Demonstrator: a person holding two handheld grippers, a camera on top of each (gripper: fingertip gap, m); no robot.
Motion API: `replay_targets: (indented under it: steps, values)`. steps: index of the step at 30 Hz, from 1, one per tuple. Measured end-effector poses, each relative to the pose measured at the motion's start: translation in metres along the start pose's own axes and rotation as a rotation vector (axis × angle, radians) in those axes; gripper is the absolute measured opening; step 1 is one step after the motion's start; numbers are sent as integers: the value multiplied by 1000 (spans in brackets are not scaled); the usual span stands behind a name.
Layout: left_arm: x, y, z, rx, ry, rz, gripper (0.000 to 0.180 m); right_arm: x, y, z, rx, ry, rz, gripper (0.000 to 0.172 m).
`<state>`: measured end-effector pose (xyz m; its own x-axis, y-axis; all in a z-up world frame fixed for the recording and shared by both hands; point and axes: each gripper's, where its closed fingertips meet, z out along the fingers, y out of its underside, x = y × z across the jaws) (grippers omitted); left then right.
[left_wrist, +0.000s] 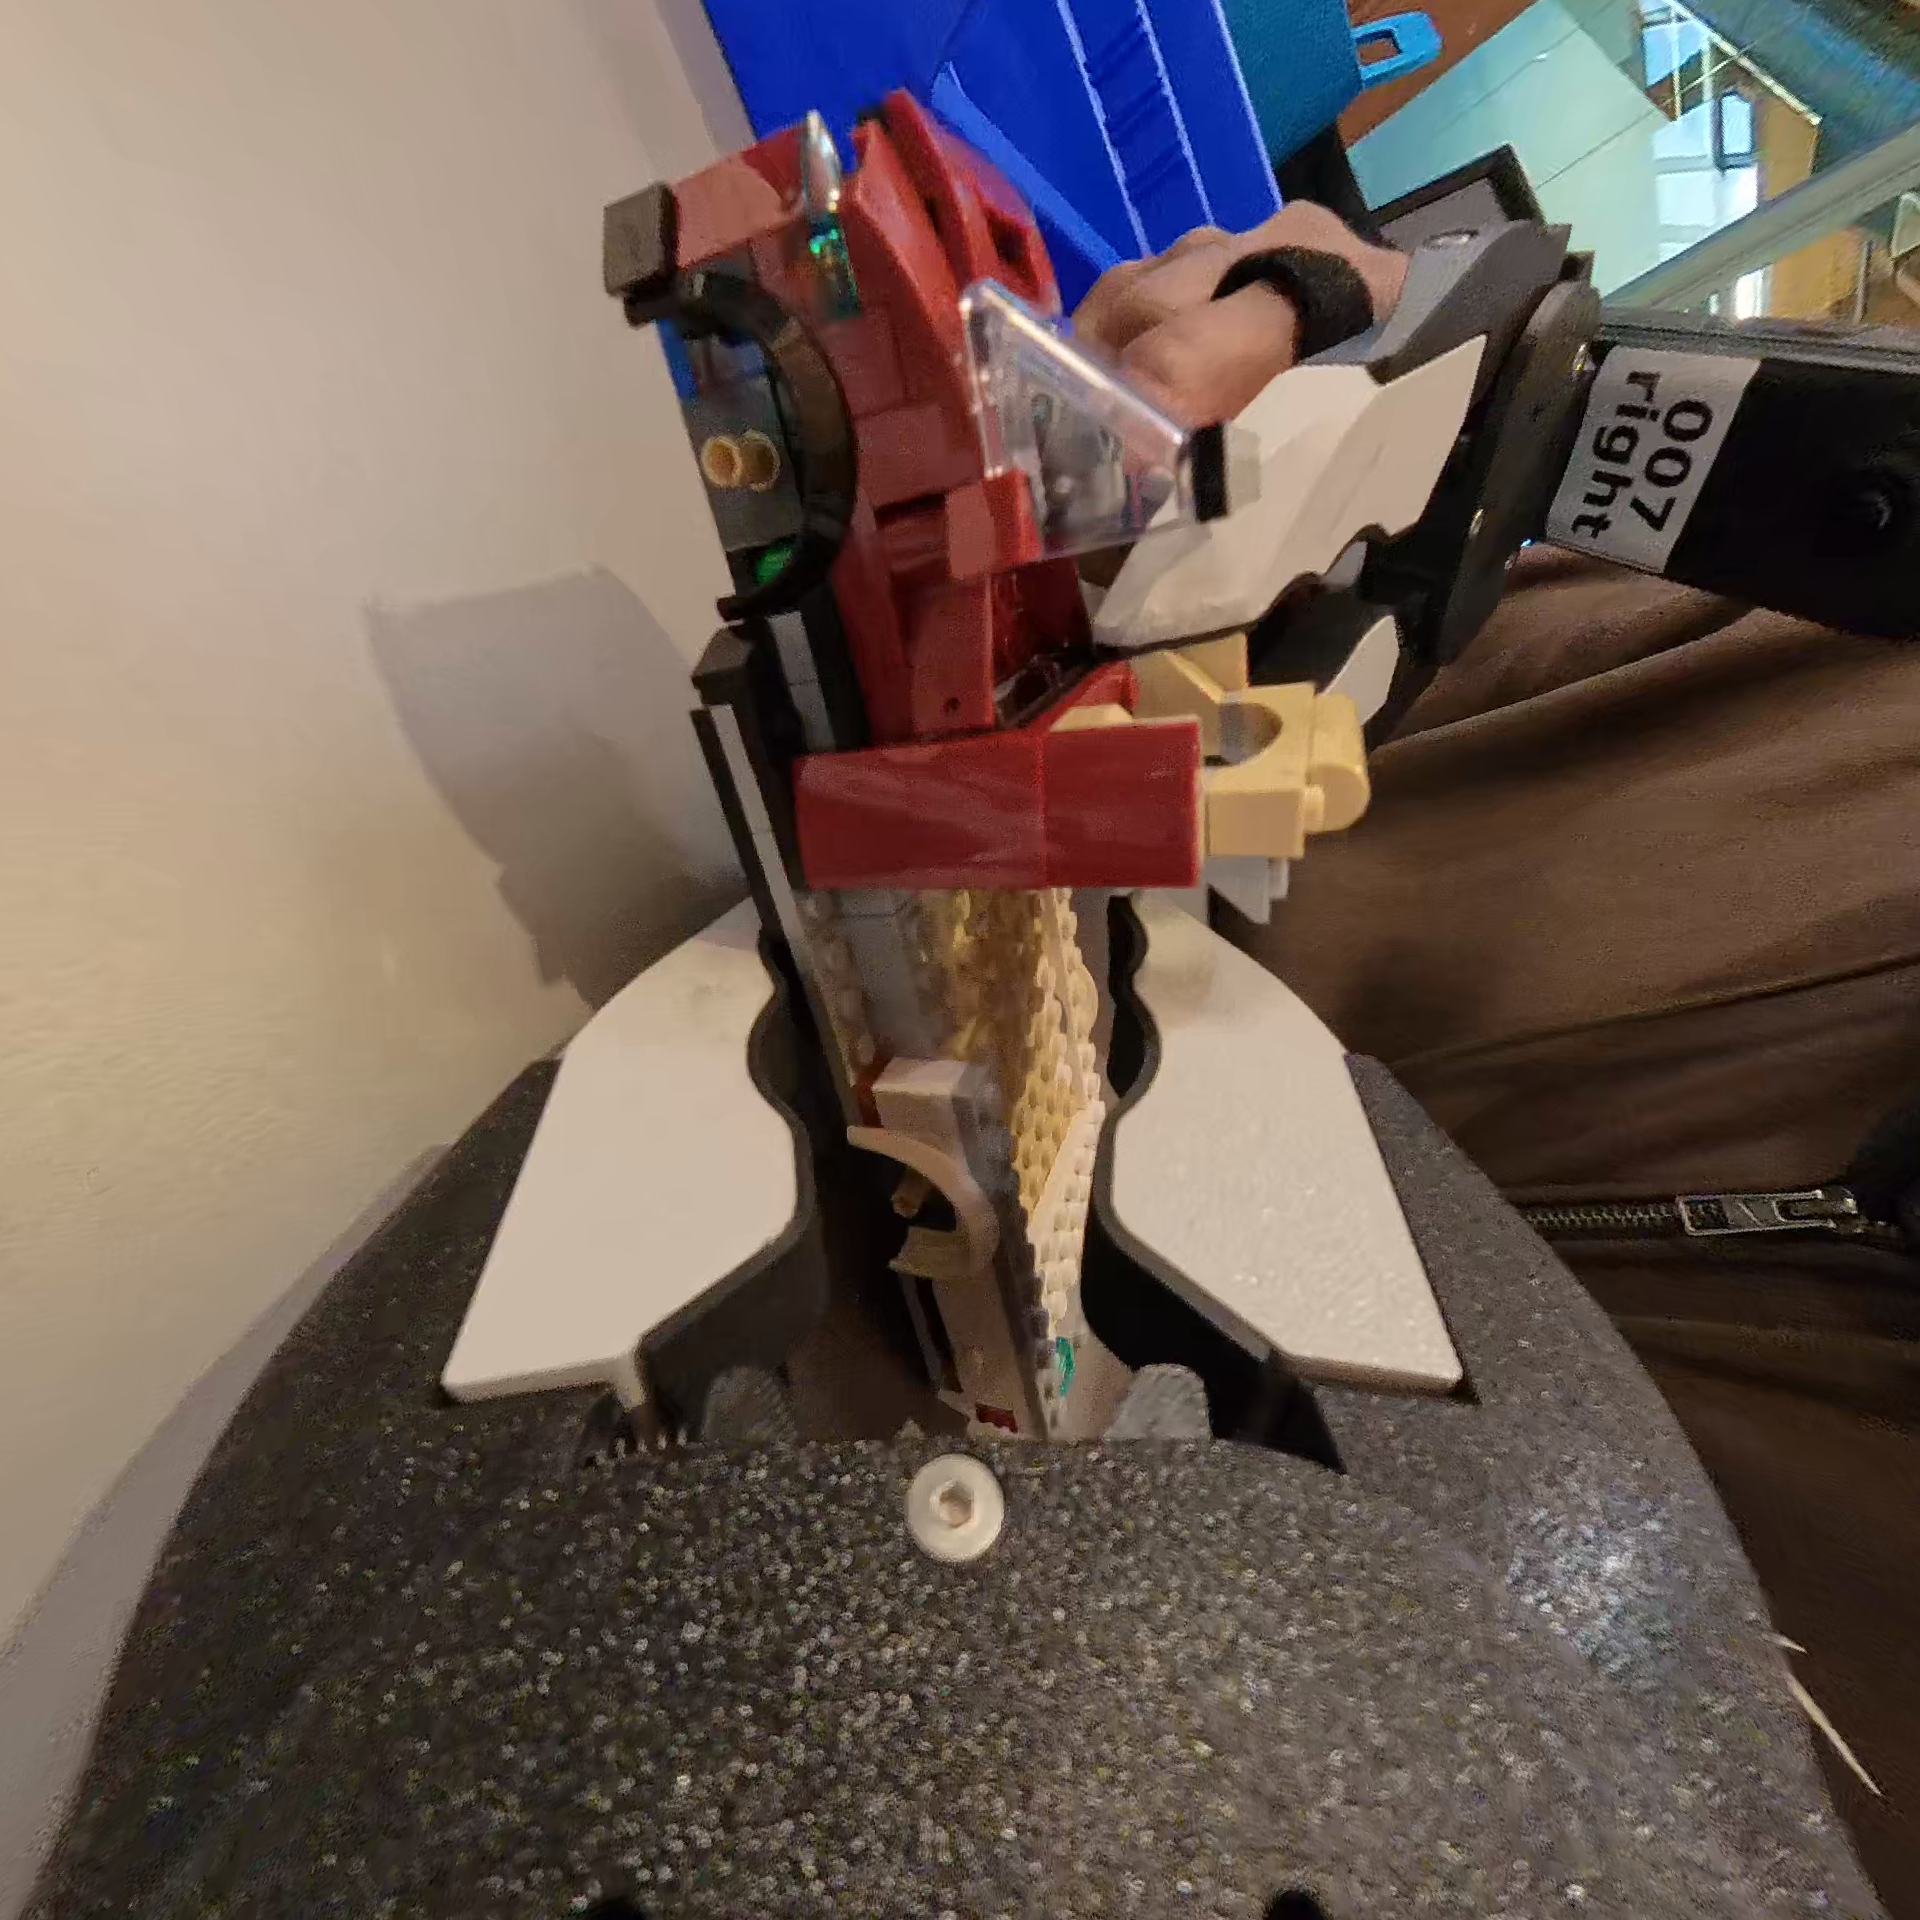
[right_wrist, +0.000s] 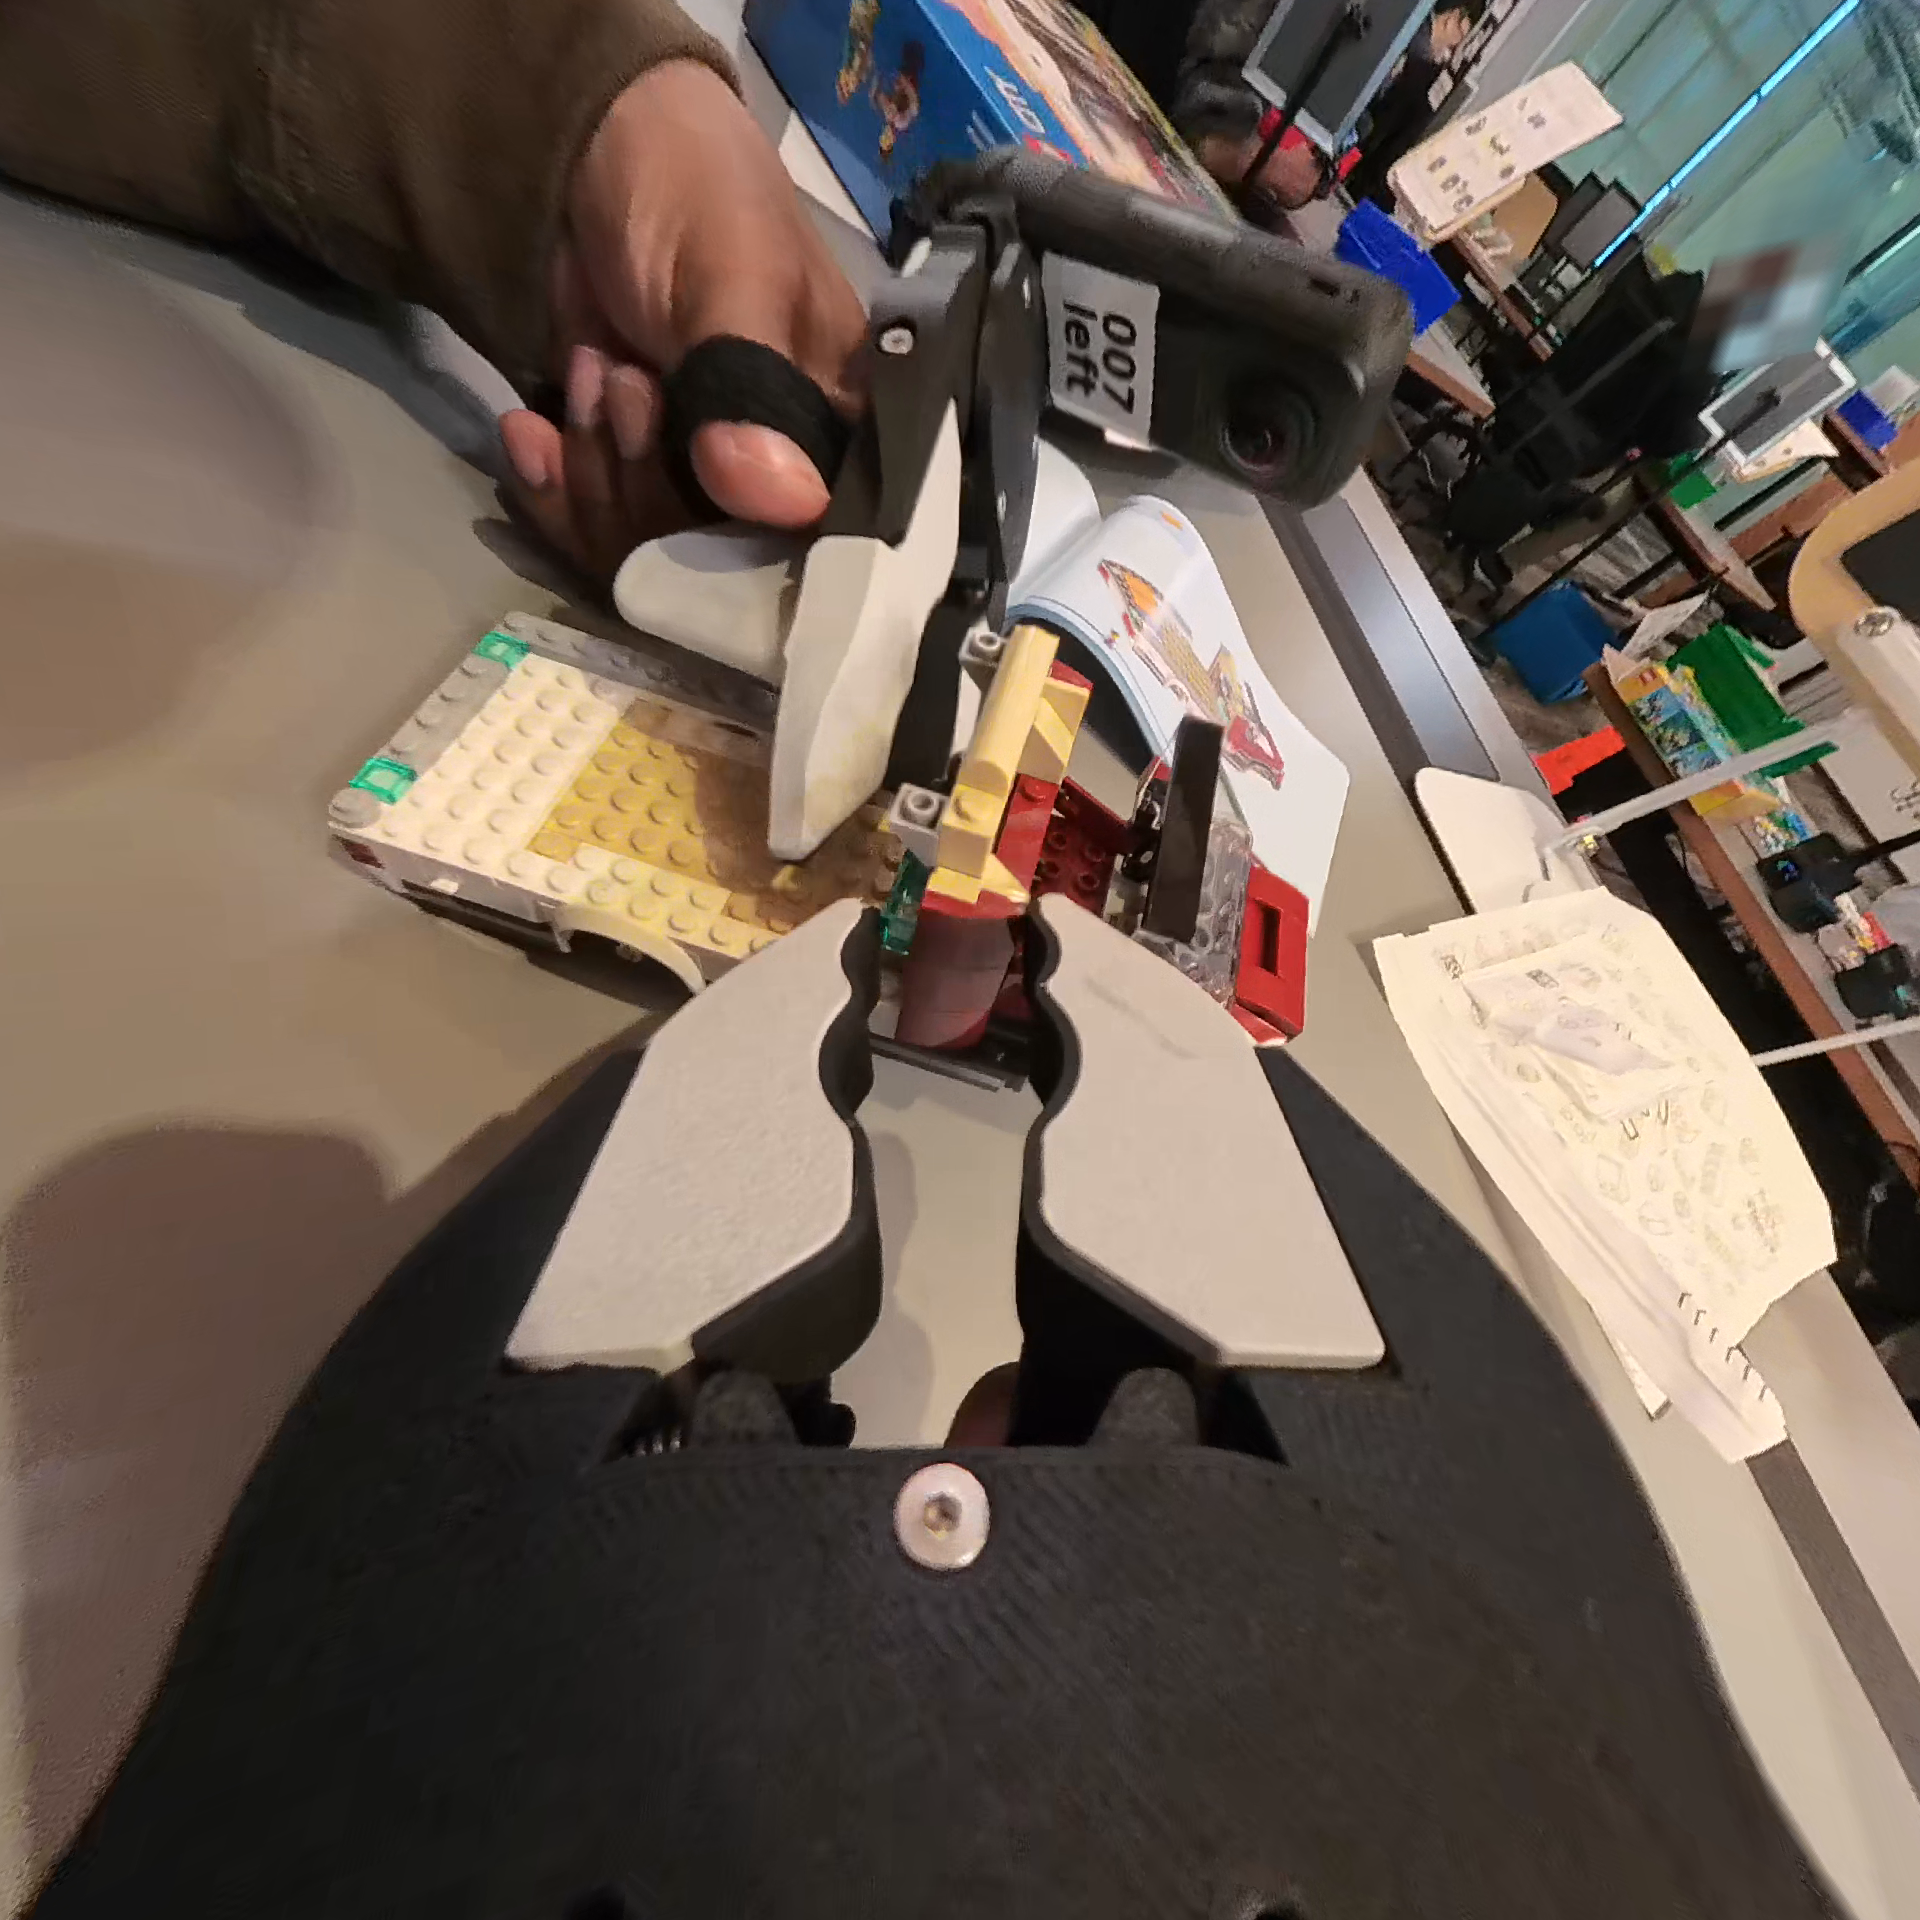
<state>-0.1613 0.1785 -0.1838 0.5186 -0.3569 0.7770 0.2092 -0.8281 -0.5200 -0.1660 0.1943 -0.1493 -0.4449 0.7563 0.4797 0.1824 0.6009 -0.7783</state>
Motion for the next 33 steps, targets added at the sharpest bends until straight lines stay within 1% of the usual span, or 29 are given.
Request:
replay_targets:
  steps: [2, 5, 10, 16, 21, 25, 27, 30, 33]
  values:
    - [2, 0, 0, 2, 18, -11, 56, -1, -3, -1, 19, -4, -4, 26]
    - [5, 2, 1, -5, 55, -32, 47, 0, -11, -4, 65, -14, 24, 26]
    - [11, 1, 0, 5, 109, -49, 42, 4, -15, -9, 100, -12, 32, 26]
    - [31, -12, -9, 100, 275, -51, 32, 10, -30, -20, 199, 13, 25, 25]
    - [56, -13, -13, 125, 431, 1, 36, 8, -48, -34, 309, 18, -16, 26]
    - [71, -12, -17, 129, 540, 2, 39, 7, -55, -41, 365, 9, -33, 26]
    - [73, -11, -14, 118, 554, -30, 42, 5, -56, -43, 372, 3, -46, 26]
    - [69, -6, -2, 74, 511, -82, 46, 1, -53, -41, 365, -4, -87, 26]
    - [64, -5, -1, 67, 475, -89, 37, 0, -53, -40, 363, -6, -97, 26]
